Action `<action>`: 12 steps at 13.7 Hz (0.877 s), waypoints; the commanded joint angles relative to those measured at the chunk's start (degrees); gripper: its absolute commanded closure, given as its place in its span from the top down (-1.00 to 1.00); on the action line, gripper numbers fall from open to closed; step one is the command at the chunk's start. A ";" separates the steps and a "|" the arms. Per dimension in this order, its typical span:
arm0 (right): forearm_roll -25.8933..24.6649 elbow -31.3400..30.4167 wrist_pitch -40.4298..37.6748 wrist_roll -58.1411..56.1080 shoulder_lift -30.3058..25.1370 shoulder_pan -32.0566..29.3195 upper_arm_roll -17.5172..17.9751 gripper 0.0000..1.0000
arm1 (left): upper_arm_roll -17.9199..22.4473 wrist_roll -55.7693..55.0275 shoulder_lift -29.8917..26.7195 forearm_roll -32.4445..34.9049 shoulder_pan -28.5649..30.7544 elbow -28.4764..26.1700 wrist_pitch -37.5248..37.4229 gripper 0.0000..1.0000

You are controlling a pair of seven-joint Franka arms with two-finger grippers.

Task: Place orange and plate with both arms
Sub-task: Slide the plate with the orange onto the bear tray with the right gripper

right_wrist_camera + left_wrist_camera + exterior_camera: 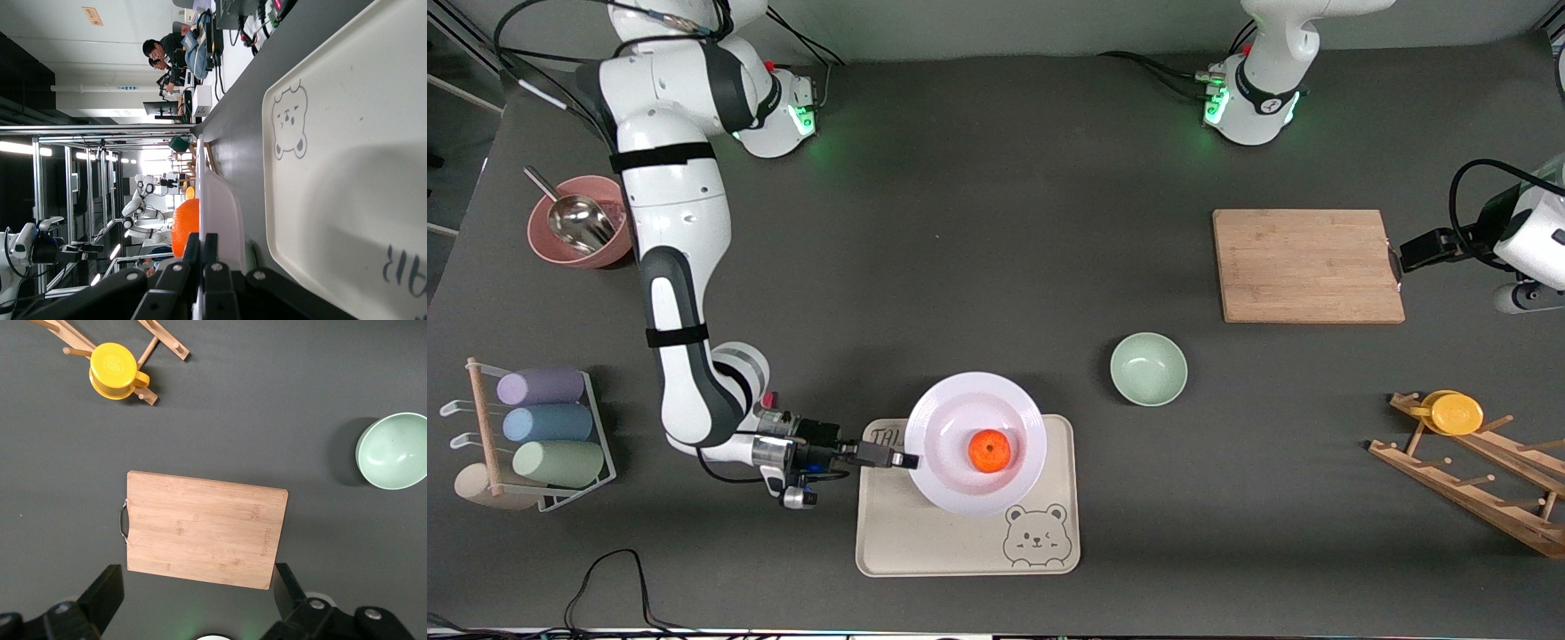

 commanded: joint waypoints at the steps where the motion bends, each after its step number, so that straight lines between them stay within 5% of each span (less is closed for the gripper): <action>1: -0.26 6.28 -1.02 2.54 3.84 -0.75 -0.08 -1.00 | 0.02 0.62 0.74 0.78 -0.17 1.17 -1.12 1.00; 12: -0.26 6.72 4.87 -9.31 8.50 -1.02 -0.43 -1.00 | 0.11 0.71 0.83 0.78 -0.17 1.00 -1.12 1.00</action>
